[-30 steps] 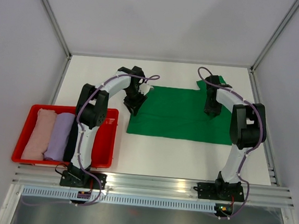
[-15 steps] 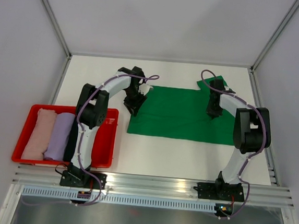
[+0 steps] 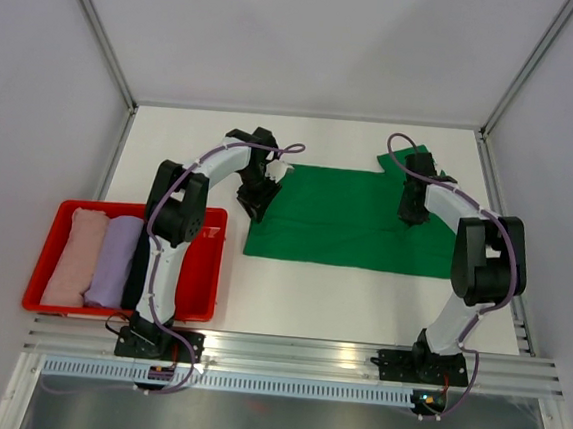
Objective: Roll the t-shirts
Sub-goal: Fold the tshirt
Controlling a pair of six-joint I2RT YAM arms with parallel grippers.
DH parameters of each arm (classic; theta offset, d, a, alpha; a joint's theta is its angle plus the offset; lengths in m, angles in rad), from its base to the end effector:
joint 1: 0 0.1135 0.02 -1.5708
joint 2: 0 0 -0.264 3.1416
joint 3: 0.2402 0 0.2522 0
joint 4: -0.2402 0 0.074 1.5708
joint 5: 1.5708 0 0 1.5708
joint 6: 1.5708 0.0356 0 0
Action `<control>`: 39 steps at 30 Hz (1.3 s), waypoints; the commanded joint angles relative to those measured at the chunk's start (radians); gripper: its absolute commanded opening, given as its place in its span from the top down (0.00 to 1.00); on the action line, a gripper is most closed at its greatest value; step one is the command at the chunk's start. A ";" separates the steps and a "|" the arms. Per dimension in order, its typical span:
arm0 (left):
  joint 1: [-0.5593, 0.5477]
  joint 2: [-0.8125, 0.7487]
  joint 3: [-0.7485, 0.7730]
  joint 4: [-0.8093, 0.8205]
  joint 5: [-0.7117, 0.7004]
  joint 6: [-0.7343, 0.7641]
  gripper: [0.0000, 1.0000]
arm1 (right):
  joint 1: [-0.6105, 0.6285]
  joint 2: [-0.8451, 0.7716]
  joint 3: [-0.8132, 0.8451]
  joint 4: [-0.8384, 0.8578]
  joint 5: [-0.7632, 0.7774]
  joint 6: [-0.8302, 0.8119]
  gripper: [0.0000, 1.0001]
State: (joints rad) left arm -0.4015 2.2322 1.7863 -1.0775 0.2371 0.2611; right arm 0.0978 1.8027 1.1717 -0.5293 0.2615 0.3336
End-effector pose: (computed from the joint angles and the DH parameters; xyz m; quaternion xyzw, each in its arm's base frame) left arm 0.3964 -0.1774 0.1618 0.3256 0.9378 -0.1196 0.0152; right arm 0.3563 0.0257 0.1750 0.1406 0.9608 -0.0814 0.2247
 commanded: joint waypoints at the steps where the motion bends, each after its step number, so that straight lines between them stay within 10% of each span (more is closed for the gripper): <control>1: -0.002 -0.009 -0.002 0.019 -0.013 -0.023 0.59 | -0.003 -0.049 0.000 0.026 -0.004 -0.019 0.79; 8: -0.002 -0.016 -0.008 0.022 -0.009 -0.023 0.59 | -0.001 -0.017 -0.004 0.049 -0.030 -0.042 0.79; 11: -0.002 -0.017 -0.014 0.022 -0.009 -0.026 0.59 | -0.001 -0.013 -0.010 0.071 -0.030 -0.048 1.00; 39: 0.000 -0.040 -0.048 0.045 -0.041 -0.010 0.59 | 0.016 0.000 -0.064 0.252 -0.177 -0.111 1.00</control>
State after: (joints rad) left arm -0.4015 2.2223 1.7454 -1.0534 0.2329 0.2611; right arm 0.1078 1.7878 1.0851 -0.3180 0.1051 0.2131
